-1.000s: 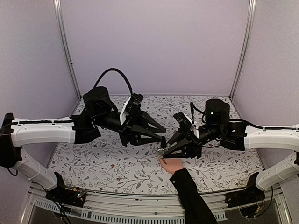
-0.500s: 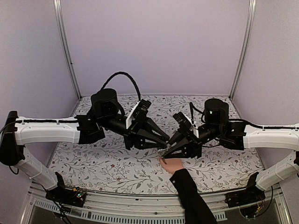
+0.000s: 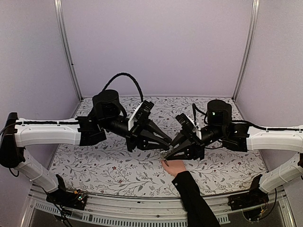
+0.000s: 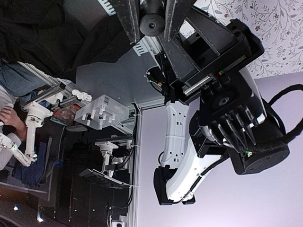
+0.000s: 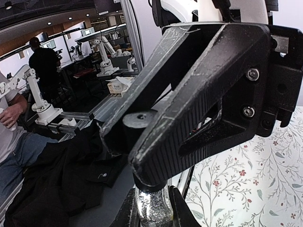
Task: Paint the nails
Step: Unscrew the nail polish bottle.
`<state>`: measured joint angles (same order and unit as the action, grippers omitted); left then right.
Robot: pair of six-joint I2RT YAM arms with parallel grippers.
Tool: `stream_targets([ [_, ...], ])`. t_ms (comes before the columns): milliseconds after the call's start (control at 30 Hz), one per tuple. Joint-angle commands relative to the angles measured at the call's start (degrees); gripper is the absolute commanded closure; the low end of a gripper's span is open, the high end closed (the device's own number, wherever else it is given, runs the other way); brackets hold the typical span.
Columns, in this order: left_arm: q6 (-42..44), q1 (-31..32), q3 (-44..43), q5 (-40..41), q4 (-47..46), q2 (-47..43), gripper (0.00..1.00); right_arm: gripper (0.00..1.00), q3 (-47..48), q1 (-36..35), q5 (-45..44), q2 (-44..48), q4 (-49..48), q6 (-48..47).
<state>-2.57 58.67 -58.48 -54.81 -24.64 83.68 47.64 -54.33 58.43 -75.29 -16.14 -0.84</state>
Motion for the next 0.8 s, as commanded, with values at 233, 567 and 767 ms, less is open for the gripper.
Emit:
stream_targets([
  [233, -0.65, 0.57, -0.26, 12.73, 1.74, -0.79, 1.0, 1.0, 0.97, 1.06, -10.72, 2.22, 0.57, 2.68],
  [567, -0.89, 0.61, 0.51, 20.32, 1.7, -1.02, 1.0, 1.0, 0.96, 1.76, -23.64, 3.37, 2.03, 3.63],
  [767, -2.39, 0.5, 0.88, 30.45, 1.35, -0.42, 1.0, 1.0, 1.22, 1.77, -34.76, 3.99, 2.99, 3.74],
])
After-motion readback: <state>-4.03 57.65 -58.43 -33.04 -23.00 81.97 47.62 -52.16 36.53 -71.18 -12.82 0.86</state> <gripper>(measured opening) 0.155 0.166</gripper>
